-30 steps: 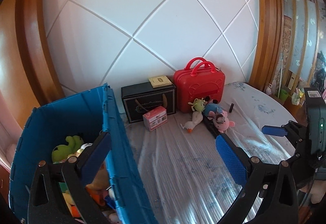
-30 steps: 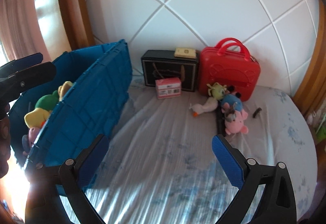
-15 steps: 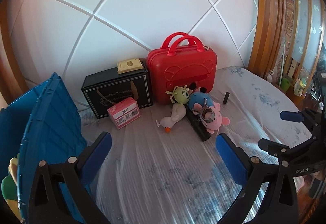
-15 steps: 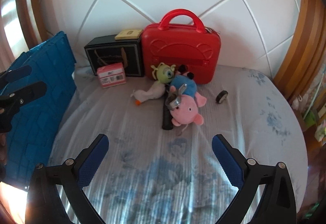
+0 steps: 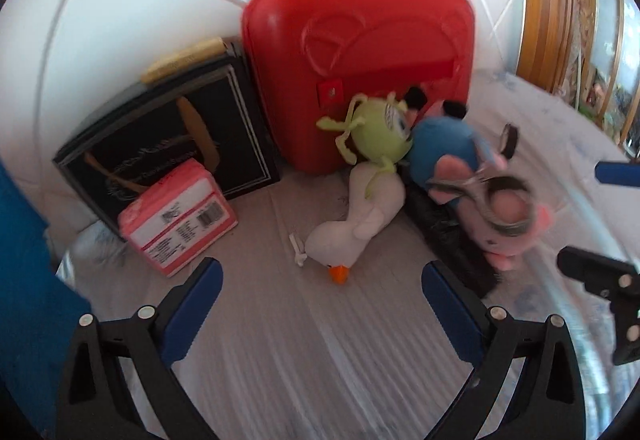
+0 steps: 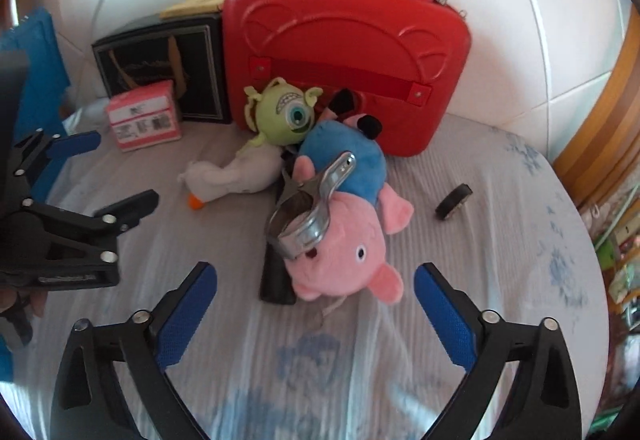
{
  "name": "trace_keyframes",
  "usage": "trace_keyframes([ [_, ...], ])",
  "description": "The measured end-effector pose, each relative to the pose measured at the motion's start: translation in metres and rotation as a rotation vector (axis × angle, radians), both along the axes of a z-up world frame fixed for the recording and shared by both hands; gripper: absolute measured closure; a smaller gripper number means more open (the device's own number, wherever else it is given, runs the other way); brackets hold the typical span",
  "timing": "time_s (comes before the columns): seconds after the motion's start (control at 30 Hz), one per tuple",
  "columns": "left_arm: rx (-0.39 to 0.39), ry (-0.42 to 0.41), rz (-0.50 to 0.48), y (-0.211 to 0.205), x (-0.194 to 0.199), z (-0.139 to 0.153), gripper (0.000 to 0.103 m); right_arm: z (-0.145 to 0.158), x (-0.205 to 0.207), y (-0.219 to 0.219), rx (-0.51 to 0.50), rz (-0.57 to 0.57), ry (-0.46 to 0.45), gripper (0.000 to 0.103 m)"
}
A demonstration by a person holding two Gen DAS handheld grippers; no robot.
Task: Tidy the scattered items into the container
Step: 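Grasp the white duck plush with the left tool while the right tool grasps the pig's metal clip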
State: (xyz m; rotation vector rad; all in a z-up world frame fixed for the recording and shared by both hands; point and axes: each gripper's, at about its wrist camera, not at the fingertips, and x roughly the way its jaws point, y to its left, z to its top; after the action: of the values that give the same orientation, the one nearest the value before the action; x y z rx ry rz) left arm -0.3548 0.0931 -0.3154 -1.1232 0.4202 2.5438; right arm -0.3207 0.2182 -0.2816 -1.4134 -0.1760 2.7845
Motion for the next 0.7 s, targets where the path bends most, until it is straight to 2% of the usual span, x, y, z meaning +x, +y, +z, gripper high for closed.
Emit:
trace_keyframes([
  [0.13, -0.051, -0.023, -0.015, 0.008, -0.035, -0.040, 0.004, -0.026, -0.032, -0.004, 0.051, 0.001, -0.008, 0.019],
  [0.2, -0.056, -0.027, -0.021, 0.011, -0.048, -0.054, 0.004, -0.037, -0.044, -0.003, 0.076, -0.010, -0.021, 0.031],
  [0.27, -0.046, -0.041, -0.034, 0.015, -0.057, -0.065, 0.004, -0.046, -0.051, -0.003, 0.093, -0.013, -0.035, 0.039],
  [0.33, -0.034, -0.053, -0.055, 0.022, -0.061, -0.073, 0.005, -0.051, -0.052, -0.005, 0.125, -0.012, -0.029, 0.041],
  [0.43, -0.019, -0.063, -0.082, 0.031, -0.062, -0.079, 0.018, -0.051, -0.053, -0.003, 0.122, -0.014, -0.014, 0.046],
  [0.47, -0.007, -0.067, -0.090, 0.033, -0.062, -0.078, 0.036, -0.049, -0.052, -0.001, 0.114, -0.015, -0.007, 0.049],
  [0.57, 0.052, -0.105, -0.089, 0.032, -0.059, -0.074, 0.046, -0.041, -0.047, 0.010, 0.074, -0.033, 0.018, 0.059],
  [0.63, 0.077, -0.116, -0.086, 0.030, -0.052, -0.074, 0.051, -0.036, -0.042, 0.023, 0.020, -0.067, 0.021, 0.060],
  [0.7, 0.105, -0.119, -0.074, 0.026, -0.043, -0.071, 0.051, -0.031, -0.035, 0.033, -0.023, -0.091, 0.025, 0.060],
])
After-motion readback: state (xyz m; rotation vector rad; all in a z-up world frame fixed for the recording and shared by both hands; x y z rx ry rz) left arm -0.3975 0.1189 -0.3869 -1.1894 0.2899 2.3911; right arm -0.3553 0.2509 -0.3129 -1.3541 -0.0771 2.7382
